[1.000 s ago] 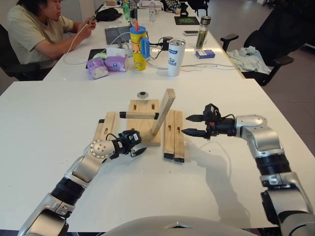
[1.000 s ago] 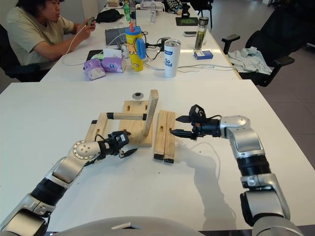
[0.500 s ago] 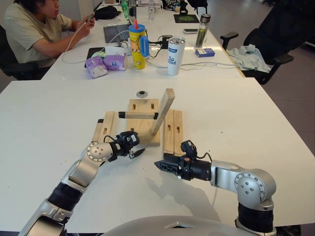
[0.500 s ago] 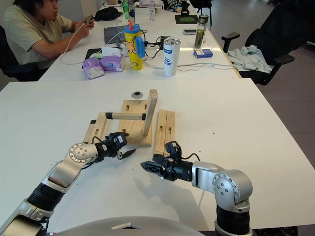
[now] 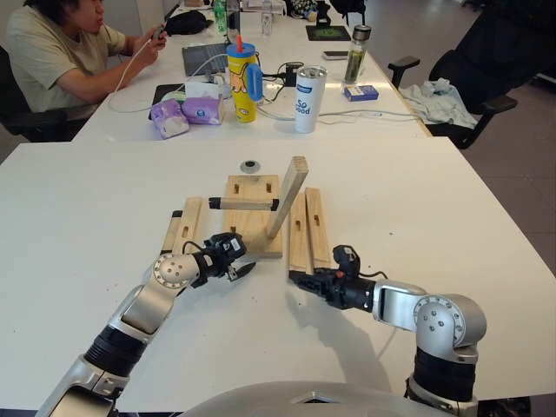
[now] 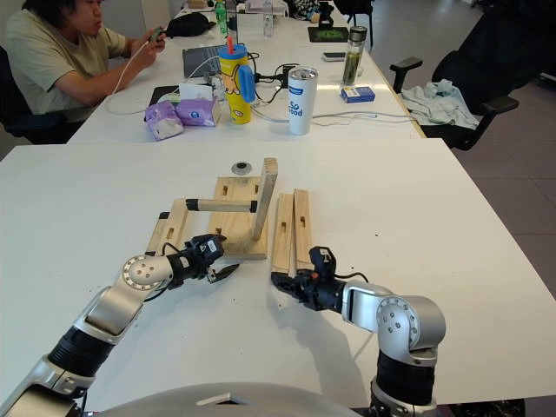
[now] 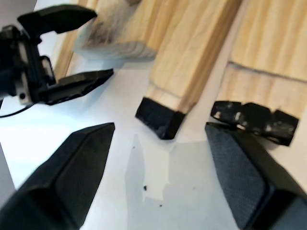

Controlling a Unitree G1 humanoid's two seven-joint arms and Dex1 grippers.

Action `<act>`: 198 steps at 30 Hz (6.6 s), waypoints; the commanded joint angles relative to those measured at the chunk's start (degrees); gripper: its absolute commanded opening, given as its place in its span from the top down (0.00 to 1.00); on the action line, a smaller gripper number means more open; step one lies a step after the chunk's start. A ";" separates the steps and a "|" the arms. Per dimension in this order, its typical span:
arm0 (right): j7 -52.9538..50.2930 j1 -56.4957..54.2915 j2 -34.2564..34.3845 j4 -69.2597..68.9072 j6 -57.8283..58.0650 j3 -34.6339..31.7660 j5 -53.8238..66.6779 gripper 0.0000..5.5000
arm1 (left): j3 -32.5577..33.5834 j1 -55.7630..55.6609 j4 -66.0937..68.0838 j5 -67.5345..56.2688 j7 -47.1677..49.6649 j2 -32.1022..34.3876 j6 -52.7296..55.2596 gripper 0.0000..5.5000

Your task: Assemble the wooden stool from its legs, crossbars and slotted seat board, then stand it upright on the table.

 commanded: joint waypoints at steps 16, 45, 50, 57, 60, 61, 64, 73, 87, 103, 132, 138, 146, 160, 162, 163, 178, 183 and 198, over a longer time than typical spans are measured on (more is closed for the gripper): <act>-9.93 -5.58 -0.06 8.18 -11.56 18.61 -12.89 0.36 | -3.63 3.74 6.92 1.58 -2.06 0.14 7.54 0.30; -9.14 -10.53 -4.04 22.51 -27.29 24.93 -23.06 0.36 | -4.66 0.40 10.13 2.09 -2.16 -1.19 6.02 0.30; -8.30 -10.53 -3.23 26.14 -29.99 25.10 -23.59 0.51 | -4.95 0.13 10.33 2.71 -1.32 -1.48 5.70 0.30; -7.28 -9.91 -3.52 25.44 -33.05 25.98 -24.97 0.62 | -5.54 1.06 9.88 3.46 -0.09 -2.27 5.64 0.30; -6.86 -9.93 -2.36 23.29 -39.28 24.73 -24.70 0.62 | -5.27 1.37 9.25 3.29 0.55 -2.56 5.14 0.30; -6.99 -9.87 -1.47 22.70 -41.11 23.48 -24.07 0.62 | -4.91 1.29 9.05 3.12 0.79 -2.67 4.82 0.30; -7.81 -10.18 -0.13 21.19 -45.56 19.95 -23.08 0.62 | -3.40 0.79 8.42 2.97 1.83 -2.60 2.45 0.30; -7.53 -13.48 0.02 18.88 -55.99 10.45 -20.40 0.62 | 5.88 2.37 -0.90 -5.83 0.85 -3.88 -4.65 0.30; 18.26 -24.37 -11.94 8.97 -39.31 -5.84 32.82 0.62 | 29.99 -1.25 -19.22 -56.46 -9.38 -0.70 27.72 0.09; 33.06 -13.17 -22.88 7.89 -29.50 3.63 44.25 0.62 | 37.07 -12.95 -15.37 -95.45 7.74 -0.93 34.29 0.09; 40.28 -13.03 -26.65 13.13 -33.08 5.32 38.13 0.56 | 36.81 -7.78 -13.40 -93.13 3.89 5.73 34.20 0.62; 37.55 -9.64 -25.10 12.84 -35.09 7.76 33.43 0.40 | 41.93 -0.05 -9.36 -86.62 -1.07 10.80 34.03 0.62; 23.80 -7.07 -14.47 16.66 -43.59 18.61 15.83 0.27 | 47.23 3.79 0.29 -71.27 -13.18 21.39 29.92 0.62; 3.94 -13.91 3.87 36.26 -54.36 23.02 -4.84 0.27 | 47.52 -7.10 14.36 -56.04 -21.24 20.81 16.46 0.62; 2.71 -13.87 2.88 36.51 -53.97 22.15 -6.55 0.27 | 46.92 -7.55 13.60 -55.54 -21.22 19.46 15.74 0.62; 2.76 -13.69 2.20 36.06 -53.36 22.15 -7.22 0.27 | 46.57 -7.51 12.75 -55.14 -20.99 18.77 15.33 0.62; 7.44 -11.58 -4.71 41.07 -48.84 32.99 -20.81 0.27 | 34.43 -8.69 -1.31 -47.17 -16.58 7.85 8.96 0.62; 9.88 -11.16 -5.29 40.42 -47.81 34.02 -21.43 0.27 | 31.64 -8.07 -0.97 -44.22 -17.48 6.99 7.32 0.62; 12.85 -10.22 -5.67 38.16 -45.94 35.72 -22.34 0.27 | 25.36 -15.98 10.29 -34.01 -27.45 12.46 2.72 0.62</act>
